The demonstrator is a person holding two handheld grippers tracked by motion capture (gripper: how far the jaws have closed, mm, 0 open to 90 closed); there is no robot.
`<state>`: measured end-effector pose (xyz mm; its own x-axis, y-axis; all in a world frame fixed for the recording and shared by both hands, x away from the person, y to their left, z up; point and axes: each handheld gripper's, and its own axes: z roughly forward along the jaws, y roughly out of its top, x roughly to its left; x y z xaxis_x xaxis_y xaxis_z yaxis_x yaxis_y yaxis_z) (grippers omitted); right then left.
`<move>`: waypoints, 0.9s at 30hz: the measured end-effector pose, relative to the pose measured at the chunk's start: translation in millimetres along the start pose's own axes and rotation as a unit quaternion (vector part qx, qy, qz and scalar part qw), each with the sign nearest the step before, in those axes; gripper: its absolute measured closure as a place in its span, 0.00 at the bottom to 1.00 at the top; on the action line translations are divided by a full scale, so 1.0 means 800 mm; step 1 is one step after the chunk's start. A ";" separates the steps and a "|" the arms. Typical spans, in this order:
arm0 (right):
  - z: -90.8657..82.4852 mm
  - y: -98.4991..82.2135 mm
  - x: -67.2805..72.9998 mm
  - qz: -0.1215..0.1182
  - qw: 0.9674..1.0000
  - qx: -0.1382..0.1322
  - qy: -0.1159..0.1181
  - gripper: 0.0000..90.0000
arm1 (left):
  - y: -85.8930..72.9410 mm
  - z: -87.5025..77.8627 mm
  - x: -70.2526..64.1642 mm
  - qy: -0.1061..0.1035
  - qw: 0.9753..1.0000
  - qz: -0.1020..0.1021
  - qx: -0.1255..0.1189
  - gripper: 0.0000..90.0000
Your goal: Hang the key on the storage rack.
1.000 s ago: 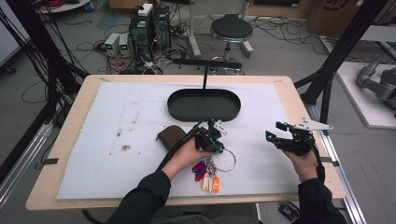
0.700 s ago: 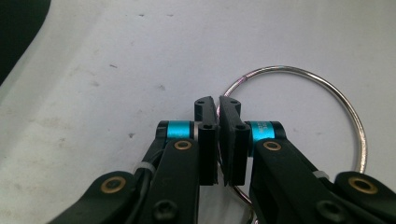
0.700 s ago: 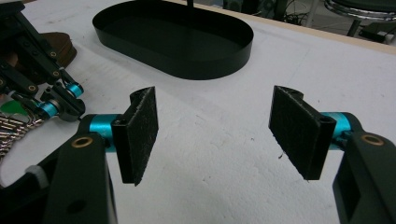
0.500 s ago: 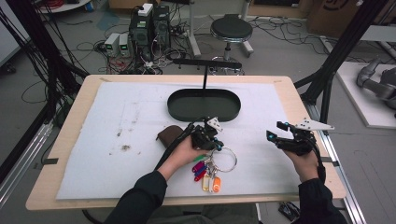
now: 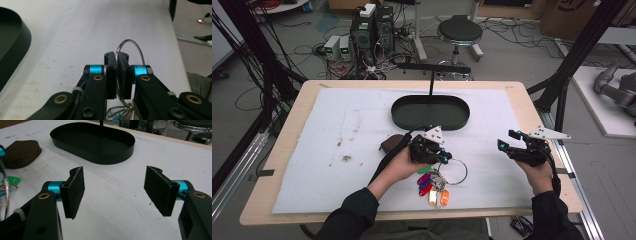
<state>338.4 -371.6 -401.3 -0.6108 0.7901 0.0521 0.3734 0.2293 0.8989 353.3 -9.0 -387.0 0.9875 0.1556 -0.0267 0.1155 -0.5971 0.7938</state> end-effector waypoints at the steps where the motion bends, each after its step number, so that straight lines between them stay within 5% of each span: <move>1: 0.000 0.000 0.000 -0.002 1.000 -0.001 0.000 0.37 | 0.000 -0.003 -0.002 -0.004 1.000 0.005 -0.002 0.96; 12: 0.001 0.001 0.001 -0.003 1.000 -0.001 0.001 0.37 | -0.007 -0.009 -0.018 -0.039 0.999 0.023 0.000 0.93; 27: 0.000 0.000 -0.001 -0.002 1.000 -0.002 0.001 0.37 | -0.013 -0.007 -0.018 -0.042 0.999 0.027 0.016 0.96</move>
<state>338.9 -372.4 -401.3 -0.6136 0.7881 0.0492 0.3683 0.2306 0.9007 337.6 -0.7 -392.0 0.9977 0.0564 -0.0368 0.0641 -0.6281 0.7755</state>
